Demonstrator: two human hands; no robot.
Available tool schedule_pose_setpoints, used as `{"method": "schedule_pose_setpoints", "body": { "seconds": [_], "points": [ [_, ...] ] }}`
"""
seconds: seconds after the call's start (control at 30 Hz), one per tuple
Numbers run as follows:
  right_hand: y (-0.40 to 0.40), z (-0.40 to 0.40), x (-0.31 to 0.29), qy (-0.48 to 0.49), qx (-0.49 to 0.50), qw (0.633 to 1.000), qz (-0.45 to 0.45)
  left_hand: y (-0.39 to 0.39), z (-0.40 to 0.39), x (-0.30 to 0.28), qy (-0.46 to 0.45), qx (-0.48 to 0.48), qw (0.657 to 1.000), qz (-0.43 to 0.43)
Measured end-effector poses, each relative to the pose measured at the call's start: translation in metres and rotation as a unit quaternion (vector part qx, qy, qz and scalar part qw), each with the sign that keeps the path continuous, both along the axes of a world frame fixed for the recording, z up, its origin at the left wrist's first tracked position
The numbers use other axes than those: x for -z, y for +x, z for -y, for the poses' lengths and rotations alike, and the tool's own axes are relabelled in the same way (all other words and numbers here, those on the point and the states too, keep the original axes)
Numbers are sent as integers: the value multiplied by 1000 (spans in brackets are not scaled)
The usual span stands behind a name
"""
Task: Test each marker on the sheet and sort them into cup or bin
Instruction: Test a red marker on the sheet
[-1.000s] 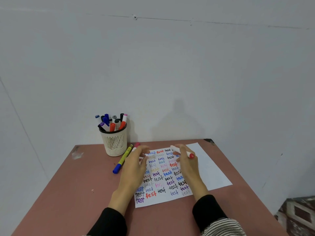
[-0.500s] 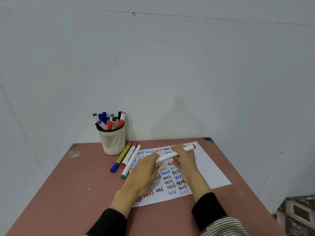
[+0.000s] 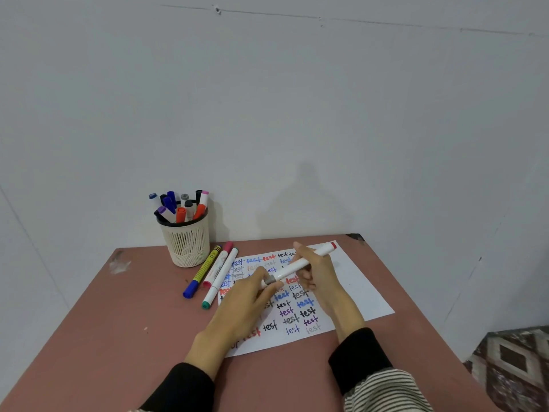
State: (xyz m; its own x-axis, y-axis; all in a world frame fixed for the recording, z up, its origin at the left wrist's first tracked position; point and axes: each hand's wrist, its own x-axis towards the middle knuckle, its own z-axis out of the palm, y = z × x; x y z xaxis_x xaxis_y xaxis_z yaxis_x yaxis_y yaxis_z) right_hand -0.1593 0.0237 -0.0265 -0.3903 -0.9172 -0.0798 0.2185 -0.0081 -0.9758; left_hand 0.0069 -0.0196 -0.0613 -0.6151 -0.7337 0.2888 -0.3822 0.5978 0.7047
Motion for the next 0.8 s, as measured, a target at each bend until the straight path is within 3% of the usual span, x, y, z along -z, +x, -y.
{"method": "schedule_pose_setpoints", "body": {
  "seconds": [0.17, 0.33, 0.47, 0.6, 0.8],
  "points": [
    [-22, -3, -1, -80, 81, 992, 64, 4, 1, 0, 38, -40, 997, -53],
    [-27, -2, 14, -27, 126, 985, -112, 7, 11, 4, 79, -70, 990, -91],
    [-25, -5, 15, -24, 106, 982, -154, 7, 11, 0, 81, -74, 986, -123],
    [-23, -7, 15, -6, 119, 968, -223, 6, 15, 0, 75, -77, 988, -114],
    [-20, -7, 21, 18, 107, 960, -258, 6, 14, 2, 67, -80, 989, -104]
  ]
}}
